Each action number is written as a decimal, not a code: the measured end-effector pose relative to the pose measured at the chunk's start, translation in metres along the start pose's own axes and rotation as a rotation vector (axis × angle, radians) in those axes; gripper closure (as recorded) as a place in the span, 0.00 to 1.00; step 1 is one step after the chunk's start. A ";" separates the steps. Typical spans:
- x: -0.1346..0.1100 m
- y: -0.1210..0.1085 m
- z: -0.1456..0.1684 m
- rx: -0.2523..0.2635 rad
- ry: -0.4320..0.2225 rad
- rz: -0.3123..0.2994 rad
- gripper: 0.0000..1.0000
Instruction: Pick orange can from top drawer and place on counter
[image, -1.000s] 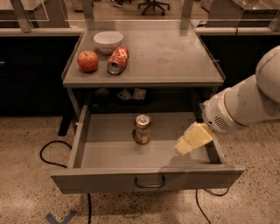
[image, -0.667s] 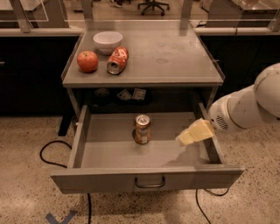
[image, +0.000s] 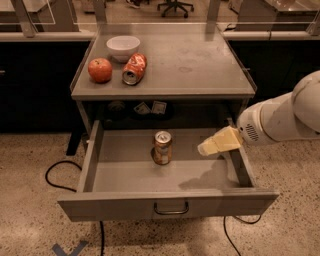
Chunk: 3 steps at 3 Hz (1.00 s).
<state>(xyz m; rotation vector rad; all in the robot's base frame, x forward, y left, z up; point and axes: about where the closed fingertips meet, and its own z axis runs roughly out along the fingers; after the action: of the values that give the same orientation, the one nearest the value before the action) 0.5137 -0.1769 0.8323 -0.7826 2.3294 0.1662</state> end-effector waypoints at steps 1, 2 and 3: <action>0.012 0.018 0.040 -0.073 0.068 -0.024 0.00; 0.017 0.086 0.094 -0.238 0.163 -0.129 0.00; 0.017 0.086 0.094 -0.238 0.163 -0.129 0.00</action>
Offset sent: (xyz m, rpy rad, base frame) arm -0.0264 0.1636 -0.1474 -0.0397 0.3569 0.4450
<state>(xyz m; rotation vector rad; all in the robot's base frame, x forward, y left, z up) 0.5064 -0.0863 0.7415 -1.0977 2.4303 0.3384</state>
